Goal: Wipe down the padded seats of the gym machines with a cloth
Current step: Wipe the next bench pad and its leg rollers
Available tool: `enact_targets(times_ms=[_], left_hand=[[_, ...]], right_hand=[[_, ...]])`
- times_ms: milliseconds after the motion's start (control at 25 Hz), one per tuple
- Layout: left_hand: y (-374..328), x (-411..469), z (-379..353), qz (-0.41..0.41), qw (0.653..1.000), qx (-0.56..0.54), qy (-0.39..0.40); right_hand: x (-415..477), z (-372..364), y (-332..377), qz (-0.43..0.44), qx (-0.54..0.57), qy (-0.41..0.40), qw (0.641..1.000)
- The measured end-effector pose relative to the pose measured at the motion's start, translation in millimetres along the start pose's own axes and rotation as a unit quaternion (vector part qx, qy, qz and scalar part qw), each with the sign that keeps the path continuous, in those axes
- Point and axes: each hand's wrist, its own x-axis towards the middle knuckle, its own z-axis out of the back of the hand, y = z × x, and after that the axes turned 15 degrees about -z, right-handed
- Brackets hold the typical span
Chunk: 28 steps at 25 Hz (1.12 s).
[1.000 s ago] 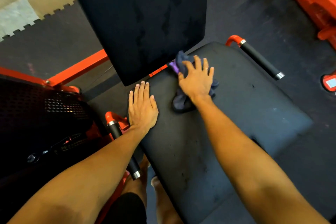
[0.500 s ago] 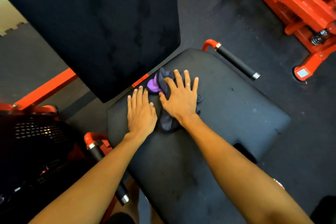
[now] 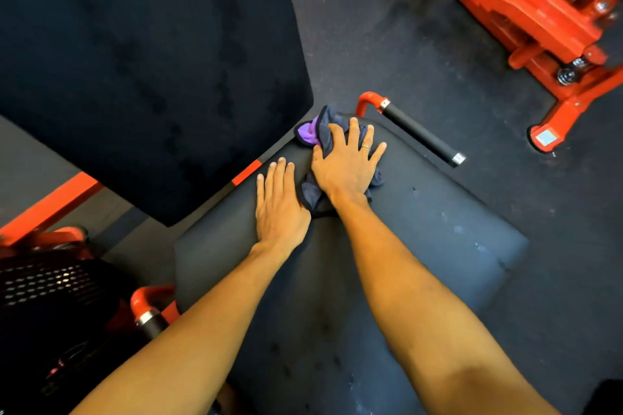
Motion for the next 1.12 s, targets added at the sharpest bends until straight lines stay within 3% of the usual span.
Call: enact_targets(times_ms=[200, 480, 840, 1000, 1120], left_hand=[[-3.1, 6.6, -14.8, -0.004, 0.995, 0.09, -0.038], [-7.3, 6.0, -15.6, 0.013, 0.993, 0.116, -0.035], [-4.9, 7.8, -17.6, -0.003, 0.992, 0.127, -0.029], [-5.7, 7.4, -14.7, 0.012, 0.993, 0.115, -0.035], [-7.7, 7.4, -14.7, 0.009, 0.992, 0.115, -0.04]], right_hand=[[32.3, 7.0, 9.4, 0.033, -0.012, 0.018, 0.999], [-36.1, 14.9, -71.0, 0.037, -0.007, -0.022, 0.999], [19.9, 10.7, -14.6, 0.06, 0.002, 0.023, 0.998], [-51.9, 13.7, -75.5, 0.155, 0.006, 0.004, 0.988], [-28.7, 26.1, -108.5, 0.113, -0.015, -0.019, 0.993]])
